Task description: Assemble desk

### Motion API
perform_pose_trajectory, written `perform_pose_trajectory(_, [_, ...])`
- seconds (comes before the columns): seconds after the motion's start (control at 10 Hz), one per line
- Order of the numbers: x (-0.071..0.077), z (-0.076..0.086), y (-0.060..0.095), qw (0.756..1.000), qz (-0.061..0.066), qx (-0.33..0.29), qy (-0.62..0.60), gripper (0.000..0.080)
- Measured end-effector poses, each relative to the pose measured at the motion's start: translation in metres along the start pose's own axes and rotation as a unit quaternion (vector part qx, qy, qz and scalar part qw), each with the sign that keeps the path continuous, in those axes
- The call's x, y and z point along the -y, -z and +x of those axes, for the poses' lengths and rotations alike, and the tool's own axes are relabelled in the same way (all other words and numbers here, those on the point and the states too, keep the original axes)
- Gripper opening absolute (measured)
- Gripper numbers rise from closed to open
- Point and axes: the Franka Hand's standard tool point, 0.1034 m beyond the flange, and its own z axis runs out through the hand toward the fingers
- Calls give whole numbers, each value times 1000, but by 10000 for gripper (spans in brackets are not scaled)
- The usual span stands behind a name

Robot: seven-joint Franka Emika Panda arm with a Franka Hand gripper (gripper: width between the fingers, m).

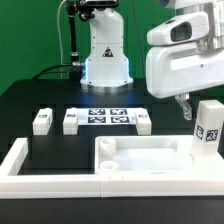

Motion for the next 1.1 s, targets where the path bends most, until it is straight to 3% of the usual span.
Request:
perform_pose_trajectory(0.3, [-11, 4, 2, 1000, 2, 22, -8, 649])
perform_pose_trajectory(0.6, [-7, 5, 2, 999, 3, 22, -26, 640])
perform_pose_trajectory(0.7, [-6, 5, 1, 999, 3, 22, -37, 468])
perform_pose_trajectory(0.8, [-6, 5, 1, 997, 2, 22, -73, 468])
perform_pose_trajectory(0.9, [-8, 4, 1, 993, 0, 22, -114, 291])
perform_pose_trajectory(1.1, [-8, 4, 1, 985, -1, 22, -173, 291])
